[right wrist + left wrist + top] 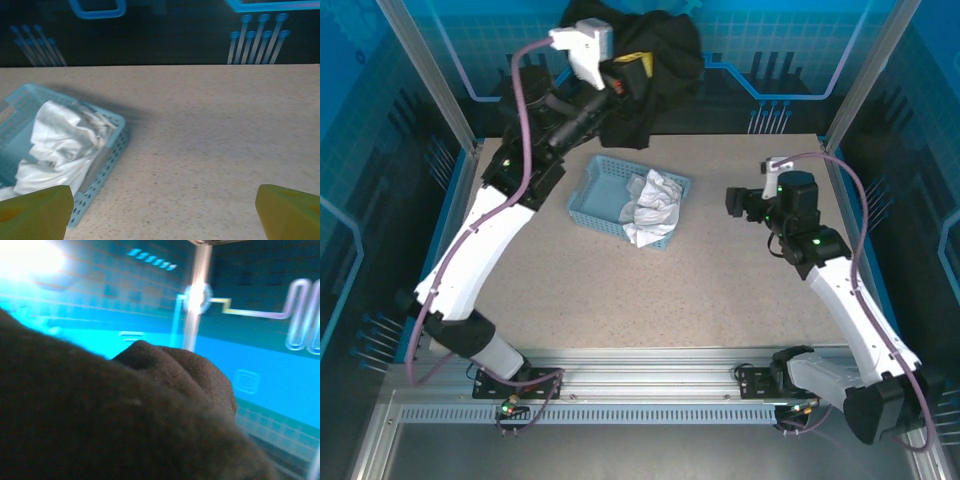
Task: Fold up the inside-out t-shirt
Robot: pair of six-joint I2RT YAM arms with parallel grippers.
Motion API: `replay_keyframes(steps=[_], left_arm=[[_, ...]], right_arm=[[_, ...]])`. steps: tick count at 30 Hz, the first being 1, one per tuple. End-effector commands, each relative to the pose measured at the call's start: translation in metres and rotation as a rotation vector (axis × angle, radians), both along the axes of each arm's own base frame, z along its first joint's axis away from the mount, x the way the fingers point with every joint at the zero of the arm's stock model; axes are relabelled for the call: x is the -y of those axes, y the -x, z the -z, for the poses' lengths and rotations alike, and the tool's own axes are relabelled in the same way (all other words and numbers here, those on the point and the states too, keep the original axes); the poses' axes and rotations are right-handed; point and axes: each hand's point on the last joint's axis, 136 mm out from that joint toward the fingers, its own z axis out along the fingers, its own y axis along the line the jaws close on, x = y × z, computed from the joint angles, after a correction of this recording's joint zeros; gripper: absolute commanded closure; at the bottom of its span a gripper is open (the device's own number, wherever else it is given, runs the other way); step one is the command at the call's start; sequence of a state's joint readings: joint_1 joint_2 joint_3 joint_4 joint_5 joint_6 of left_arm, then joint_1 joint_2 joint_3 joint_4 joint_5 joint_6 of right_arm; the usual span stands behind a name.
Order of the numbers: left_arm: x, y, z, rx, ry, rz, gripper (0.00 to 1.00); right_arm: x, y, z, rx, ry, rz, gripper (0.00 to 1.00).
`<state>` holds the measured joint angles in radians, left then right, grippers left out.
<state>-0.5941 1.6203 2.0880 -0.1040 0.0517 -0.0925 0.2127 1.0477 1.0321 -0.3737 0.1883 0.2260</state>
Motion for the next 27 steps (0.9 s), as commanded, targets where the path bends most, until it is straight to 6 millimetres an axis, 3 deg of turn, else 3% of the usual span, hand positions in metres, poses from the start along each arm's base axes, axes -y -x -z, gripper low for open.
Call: replay_keyframes(steps=[1,5,9,10,11,14,17,22,24,27], left_arm=[[0.060,-0.003,0.029,-0.040,-0.080,0.155,1.00],[0.114,-0.006,0.078,-0.161,-0.104,0.301,1.00],[0.165,-0.013,0.157,-0.317,-0.159,0.409,1.00],[0.171,-0.018,0.176,-0.351,-0.173,0.409,0.97],[0.175,-0.027,0.199,-0.390,-0.194,0.399,0.83],[0.169,-0.055,0.263,-0.482,-0.285,0.308,0.44],[0.145,-0.079,0.328,-0.570,-0.416,0.158,0.27],[0.101,-0.090,0.425,-0.636,-0.677,-0.060,0.22],[0.094,-0.092,0.448,-0.668,-0.744,-0.085,0.25],[0.096,-0.093,0.466,-0.670,-0.813,-0.064,0.32]], right_arm=[[0.039,0.023,-0.028,0.023,-0.001,0.141,0.06],[0.081,0.055,-0.049,0.074,0.063,0.302,0.06],[0.099,0.078,-0.068,0.132,0.084,0.377,0.08],[0.098,0.080,-0.068,0.137,0.077,0.371,0.08],[0.095,0.079,-0.067,0.139,0.068,0.354,0.08],[0.081,0.070,-0.051,0.108,0.037,0.281,0.08],[0.060,0.057,-0.028,0.059,-0.003,0.190,0.09],[0.027,0.041,0.006,-0.006,-0.063,0.070,0.09],[0.013,0.034,0.022,-0.048,-0.070,0.030,0.09],[0.003,0.027,0.035,-0.089,-0.068,0.003,0.09]])
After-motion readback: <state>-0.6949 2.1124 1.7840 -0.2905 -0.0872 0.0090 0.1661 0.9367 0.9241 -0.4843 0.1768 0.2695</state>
